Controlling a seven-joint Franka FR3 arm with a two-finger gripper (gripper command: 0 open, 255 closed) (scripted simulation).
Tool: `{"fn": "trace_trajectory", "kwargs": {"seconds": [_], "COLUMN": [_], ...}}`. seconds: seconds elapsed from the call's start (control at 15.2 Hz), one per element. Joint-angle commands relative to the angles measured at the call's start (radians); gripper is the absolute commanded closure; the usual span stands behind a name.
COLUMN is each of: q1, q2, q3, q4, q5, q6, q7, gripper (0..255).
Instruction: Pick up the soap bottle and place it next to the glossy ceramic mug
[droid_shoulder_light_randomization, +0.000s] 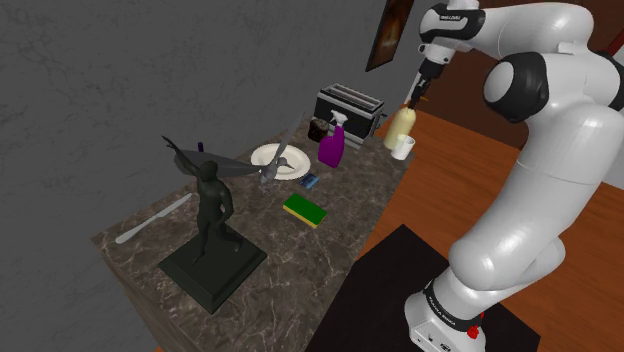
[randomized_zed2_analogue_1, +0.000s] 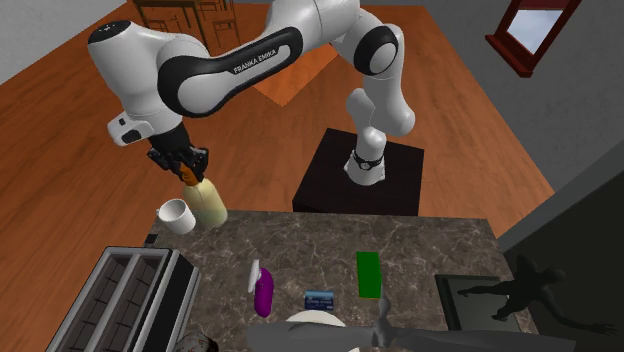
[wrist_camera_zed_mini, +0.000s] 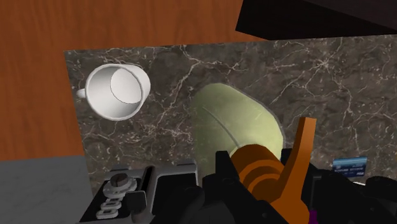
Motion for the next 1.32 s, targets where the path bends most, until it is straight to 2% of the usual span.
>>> {"fn": "trace_trajectory", "kwargs": {"seconds": [0.0, 1.25], "q1": [0.003, 0.009], "q2": [-0.003, 0.023], "q3": [0.001, 0.009], "q4": [-0.031, -0.234], "q5": [-0.001, 0.016], "q6": [0.030, 0.256], "q7": [0.001, -0.019], "gripper": [255, 255]}}
